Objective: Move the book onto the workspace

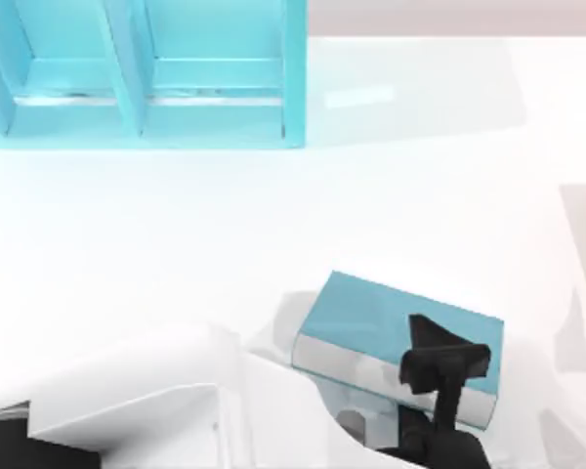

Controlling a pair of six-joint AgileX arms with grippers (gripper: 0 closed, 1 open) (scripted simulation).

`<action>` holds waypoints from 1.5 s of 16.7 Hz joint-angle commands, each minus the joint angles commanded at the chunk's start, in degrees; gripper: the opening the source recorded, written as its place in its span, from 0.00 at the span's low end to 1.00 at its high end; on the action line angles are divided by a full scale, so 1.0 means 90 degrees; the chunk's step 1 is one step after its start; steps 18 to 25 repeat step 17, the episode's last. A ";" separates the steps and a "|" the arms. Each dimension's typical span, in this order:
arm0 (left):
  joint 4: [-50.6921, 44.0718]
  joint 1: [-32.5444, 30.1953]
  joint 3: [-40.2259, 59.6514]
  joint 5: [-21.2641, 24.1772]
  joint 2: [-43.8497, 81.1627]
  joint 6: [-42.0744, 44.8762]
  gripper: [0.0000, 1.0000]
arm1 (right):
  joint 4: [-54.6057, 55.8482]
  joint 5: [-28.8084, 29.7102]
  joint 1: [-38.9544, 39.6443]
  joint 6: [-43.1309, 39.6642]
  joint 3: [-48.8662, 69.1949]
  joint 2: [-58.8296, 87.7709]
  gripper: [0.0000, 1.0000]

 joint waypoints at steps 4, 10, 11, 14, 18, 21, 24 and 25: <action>-0.2191 -0.0619 0.0585 0.0153 0.0427 -0.2042 1.00 | 0.0000 0.0000 0.0000 0.0000 0.0000 0.0000 1.00; -0.5636 -0.1546 0.1495 0.0490 0.0899 -0.5140 1.00 | 0.0000 0.0000 0.0000 0.0000 0.0000 0.0000 1.00; -0.6041 -0.1666 0.1613 0.0542 0.0948 -0.5528 1.00 | 0.0000 0.0000 0.0000 0.0000 0.0000 0.0000 1.00; -0.6854 -0.1924 0.1867 0.0661 0.1045 -0.6324 1.00 | 0.0000 0.0000 0.0000 0.0000 0.0000 0.0000 1.00; -0.7064 -0.1993 0.1935 0.0696 0.1069 -0.6530 1.00 | 0.0000 0.0000 0.0000 0.0000 0.0000 0.0000 1.00; -0.7064 -0.1993 0.1935 0.0696 0.1069 -0.6530 1.00 | 0.0000 0.0000 0.0000 0.0000 0.0000 0.0000 1.00; -0.7064 -0.1993 0.1935 0.0696 0.1069 -0.6530 1.00 | 0.0000 0.0000 0.0000 0.0000 0.0000 0.0000 1.00; -0.7064 -0.1993 0.1935 0.0696 0.1069 -0.6530 1.00 | 0.0000 0.0000 0.0000 0.0000 0.0000 0.0000 1.00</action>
